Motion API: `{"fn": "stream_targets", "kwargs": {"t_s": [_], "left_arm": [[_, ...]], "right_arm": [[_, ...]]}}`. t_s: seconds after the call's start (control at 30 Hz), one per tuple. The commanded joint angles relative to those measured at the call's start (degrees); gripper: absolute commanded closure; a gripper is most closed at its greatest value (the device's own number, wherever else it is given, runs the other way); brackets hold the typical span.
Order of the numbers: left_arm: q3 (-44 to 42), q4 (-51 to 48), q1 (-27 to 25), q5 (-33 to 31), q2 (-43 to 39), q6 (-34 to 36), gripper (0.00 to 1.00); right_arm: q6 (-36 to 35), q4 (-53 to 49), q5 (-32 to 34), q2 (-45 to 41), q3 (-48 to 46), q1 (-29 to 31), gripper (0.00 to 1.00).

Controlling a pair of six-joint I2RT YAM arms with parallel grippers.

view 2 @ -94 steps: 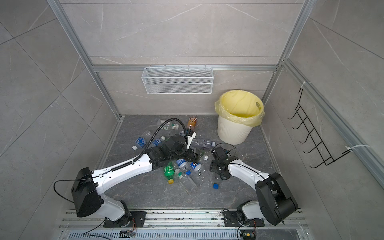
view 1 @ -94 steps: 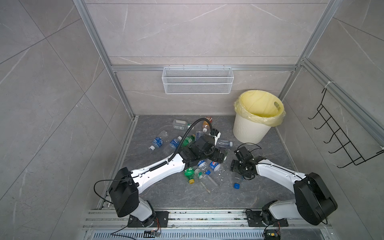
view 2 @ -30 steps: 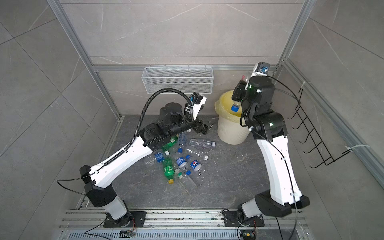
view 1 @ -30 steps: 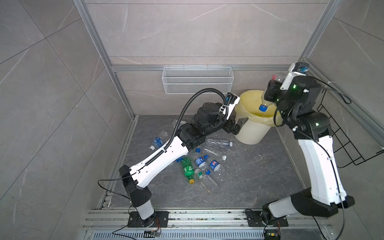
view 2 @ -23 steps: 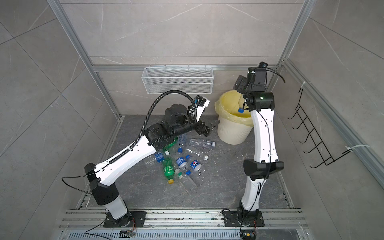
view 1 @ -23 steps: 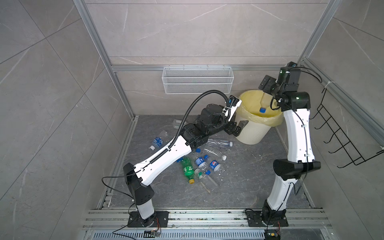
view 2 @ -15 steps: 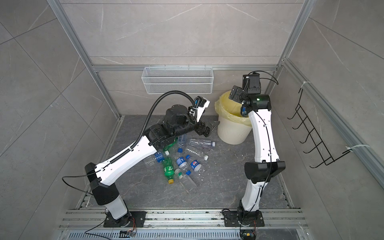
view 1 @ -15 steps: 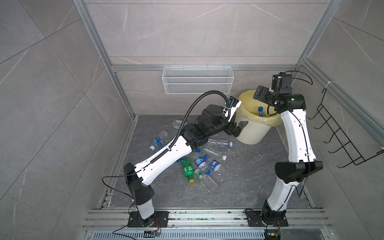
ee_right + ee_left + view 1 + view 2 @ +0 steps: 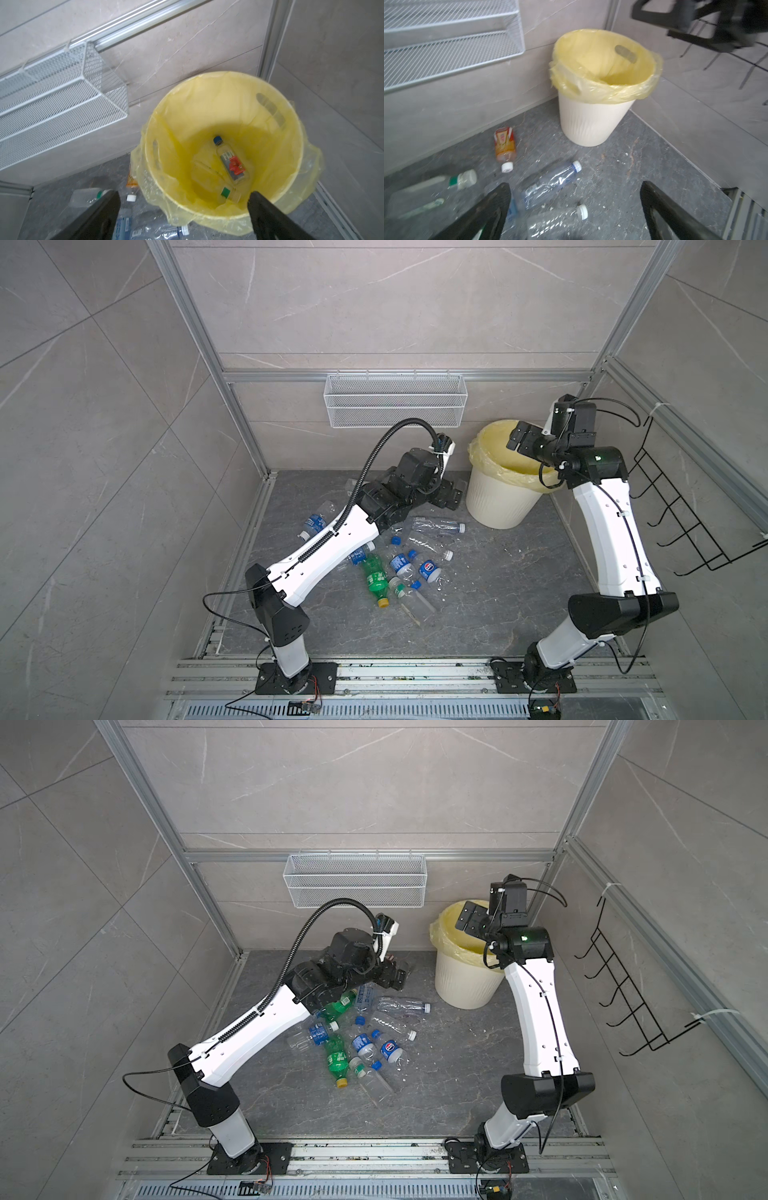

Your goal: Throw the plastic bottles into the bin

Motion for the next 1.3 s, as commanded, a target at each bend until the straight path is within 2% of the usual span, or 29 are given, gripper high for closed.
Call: {"fn": "stream_targets", "kwargs": {"t_s": [0.0,0.2,0.4,0.67,0.87,0.97,1.1,1.2,1.27], "left_arm": [[-3.3,-5.7,5.1,-0.2,-4.8,-5.2,0.00],[-16.1,-7.5,17.9,2.7,-12.2,-8.6,0.00],[-30.4,-2.3,32.0,5.0,-17.7,-10.9,0.00],[-35.4,-0.7,43.2,7.0,-12.8,-9.4,0.00],[-38.1,3.5,47.0,9.2,-7.5,-7.9,0.00],[-38.0,5.1,48.5,12.2,-4.9,-8.0,0.00],[-37.3,8.8,48.6,12.6,-0.7,-5.4,0.00],[-32.8,4.9,48.6,12.5,4.3,-4.0,0.00],[-32.6,4.8,48.6,12.4,5.4,-4.0,0.00]], "right_arm": [[1.0,4.3,-1.3,-4.9,-5.0,4.7,0.00],[0.0,9.2,0.7,-8.1,-15.3,17.9,0.00],[0.2,15.1,2.5,-4.2,-22.7,30.3,0.00],[2.8,21.0,0.7,7.9,-21.9,40.5,0.00],[7.2,23.9,-4.4,14.4,-20.9,42.7,0.00],[8.3,24.4,-5.6,15.8,-20.7,42.8,0.00],[9.5,26.2,-6.5,16.1,-22.3,42.8,0.00],[10.2,26.1,-7.2,16.9,-22.2,42.8,0.00],[10.7,26.2,-7.8,17.5,-22.1,42.8,0.00]]}}
